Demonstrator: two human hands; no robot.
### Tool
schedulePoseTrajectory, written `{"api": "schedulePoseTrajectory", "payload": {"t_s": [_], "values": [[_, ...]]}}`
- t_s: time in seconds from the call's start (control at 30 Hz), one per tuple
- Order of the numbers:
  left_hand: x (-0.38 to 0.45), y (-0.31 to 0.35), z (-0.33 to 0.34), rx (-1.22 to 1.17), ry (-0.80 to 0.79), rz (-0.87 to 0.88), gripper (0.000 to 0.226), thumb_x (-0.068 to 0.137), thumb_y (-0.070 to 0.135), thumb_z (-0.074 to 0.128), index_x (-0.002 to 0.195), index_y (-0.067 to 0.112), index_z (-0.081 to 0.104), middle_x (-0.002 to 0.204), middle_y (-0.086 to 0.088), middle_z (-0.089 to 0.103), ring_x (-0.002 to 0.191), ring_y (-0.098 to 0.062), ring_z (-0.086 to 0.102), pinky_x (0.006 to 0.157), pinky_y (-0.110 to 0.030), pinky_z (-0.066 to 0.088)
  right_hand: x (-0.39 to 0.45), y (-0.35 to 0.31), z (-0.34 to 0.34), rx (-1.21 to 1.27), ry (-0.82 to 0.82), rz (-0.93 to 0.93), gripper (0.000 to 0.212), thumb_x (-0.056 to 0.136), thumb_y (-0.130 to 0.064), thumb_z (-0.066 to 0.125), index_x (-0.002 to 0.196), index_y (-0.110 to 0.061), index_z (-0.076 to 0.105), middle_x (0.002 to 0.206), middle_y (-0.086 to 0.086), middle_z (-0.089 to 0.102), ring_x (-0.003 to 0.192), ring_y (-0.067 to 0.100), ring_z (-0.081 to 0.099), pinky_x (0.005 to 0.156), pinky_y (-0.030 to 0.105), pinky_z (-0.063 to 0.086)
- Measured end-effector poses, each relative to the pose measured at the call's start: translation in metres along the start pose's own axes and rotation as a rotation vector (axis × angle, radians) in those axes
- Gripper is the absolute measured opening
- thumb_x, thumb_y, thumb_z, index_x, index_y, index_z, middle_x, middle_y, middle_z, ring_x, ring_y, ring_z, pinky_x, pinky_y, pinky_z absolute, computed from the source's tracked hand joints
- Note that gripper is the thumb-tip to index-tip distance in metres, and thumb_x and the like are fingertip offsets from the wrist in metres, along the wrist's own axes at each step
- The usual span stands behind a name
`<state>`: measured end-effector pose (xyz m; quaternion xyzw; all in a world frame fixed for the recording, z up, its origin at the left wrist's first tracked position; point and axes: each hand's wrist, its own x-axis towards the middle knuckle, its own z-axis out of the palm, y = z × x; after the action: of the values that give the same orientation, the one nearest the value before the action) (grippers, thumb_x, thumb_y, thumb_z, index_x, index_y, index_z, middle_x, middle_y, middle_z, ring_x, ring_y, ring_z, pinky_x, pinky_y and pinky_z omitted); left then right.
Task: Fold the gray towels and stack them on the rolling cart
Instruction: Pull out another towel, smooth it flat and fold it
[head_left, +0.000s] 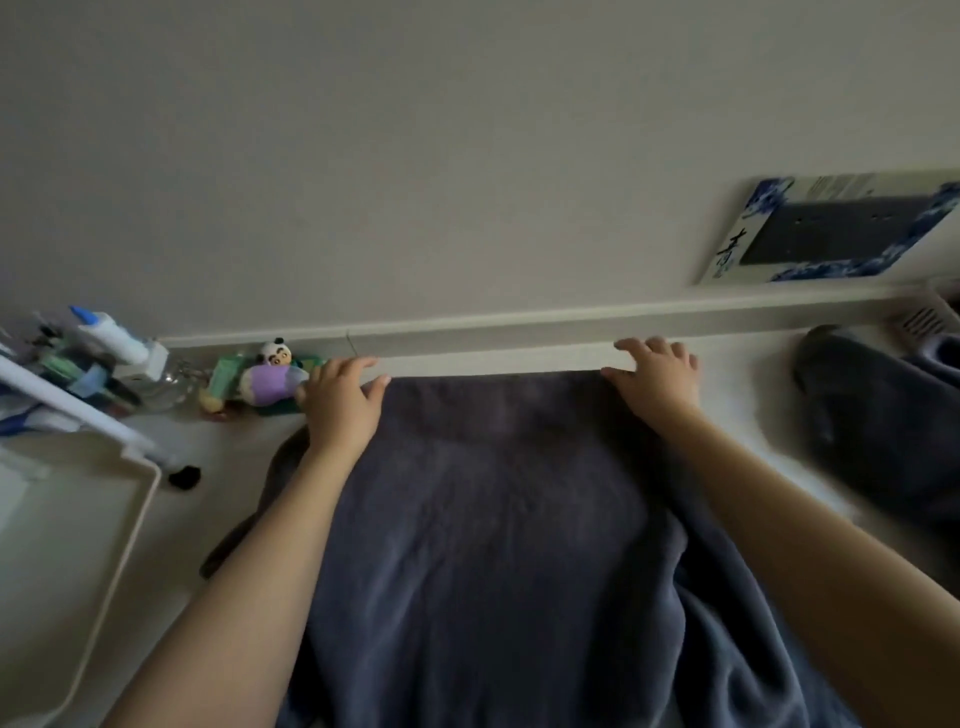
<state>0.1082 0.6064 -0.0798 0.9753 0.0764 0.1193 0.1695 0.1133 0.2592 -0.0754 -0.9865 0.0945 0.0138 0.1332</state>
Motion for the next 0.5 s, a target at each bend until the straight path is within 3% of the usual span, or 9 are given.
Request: {"api": "schedulePoseTrajectory", "payload": {"t_s": [0.07,0.17,0.23,0.27,0.37,0.43,0.5], "values": [[-0.020,0.002,0.012,-0.016,-0.036,0.074,0.024,0.087,0.024,0.060,0.108,0.016,0.067,0.119,-0.008,0.060,0.114,-0.031,0.049,0.096,-0.038,0.024,-0.016,-0.005,0.017,-0.020,-0.005,-0.096,0.040,0.092,-0.043,0.049,0.128,-0.027,0.054,0.137,0.005,0.046,0.127,0.029,0.033,0.105,0.038,0.019],[-0.058,0.002,0.029,0.034,-0.118,0.106,0.030,0.085,0.029,0.045,0.096,0.016,0.070,0.112,-0.008,0.062,0.107,-0.033,0.053,0.092,-0.042,0.029,-0.050,-0.014,0.047,0.068,-0.131,-0.249,0.050,0.089,-0.056,0.035,0.125,-0.030,0.058,0.136,0.001,0.050,0.126,0.028,0.038,0.103,0.038,0.023],[-0.079,0.006,0.033,0.152,-0.296,0.046,0.043,0.092,0.037,0.032,0.114,0.019,0.064,0.131,-0.008,0.053,0.120,-0.031,0.045,0.100,-0.044,0.025,-0.068,-0.014,0.063,0.057,-0.236,-0.299,0.054,0.091,-0.058,0.024,0.131,-0.036,0.052,0.144,-0.005,0.043,0.133,0.023,0.034,0.109,0.038,0.018],[-0.087,0.006,0.037,0.196,-0.409,-0.002,0.047,0.096,0.042,0.027,0.130,0.022,0.053,0.145,-0.008,0.040,0.132,-0.029,0.034,0.108,-0.045,0.018,-0.074,-0.011,0.070,0.011,-0.283,-0.307,0.052,0.093,-0.058,0.020,0.136,-0.040,0.044,0.150,-0.007,0.035,0.138,0.020,0.027,0.113,0.038,0.011],[-0.099,0.004,0.047,0.189,-0.630,-0.021,0.058,0.097,0.052,0.020,0.150,0.028,0.012,0.159,-0.004,-0.001,0.145,-0.025,-0.001,0.115,-0.046,-0.002,-0.074,0.002,0.076,-0.148,-0.346,-0.276,0.059,0.088,-0.063,0.006,0.143,-0.048,0.021,0.157,-0.011,0.012,0.146,0.018,0.007,0.116,0.039,-0.003],[-0.101,0.008,0.043,0.050,-0.681,0.022,0.058,0.098,0.051,0.022,0.150,0.028,0.012,0.159,-0.002,-0.002,0.146,-0.021,-0.003,0.117,-0.042,-0.001,-0.065,0.006,0.070,-0.192,-0.342,-0.188,0.049,0.096,-0.056,0.011,0.144,-0.048,0.018,0.158,-0.008,0.010,0.146,0.020,0.004,0.116,0.043,-0.007],[-0.102,0.015,0.034,-0.203,-0.651,0.028,0.052,0.098,0.044,0.032,0.147,0.023,0.028,0.158,0.000,0.014,0.145,-0.017,0.011,0.117,-0.033,0.009,-0.055,0.004,0.059,-0.206,-0.333,-0.056,0.050,0.097,-0.053,0.011,0.144,-0.044,0.024,0.158,-0.003,0.012,0.146,0.022,0.001,0.117,0.044,-0.010]]}}
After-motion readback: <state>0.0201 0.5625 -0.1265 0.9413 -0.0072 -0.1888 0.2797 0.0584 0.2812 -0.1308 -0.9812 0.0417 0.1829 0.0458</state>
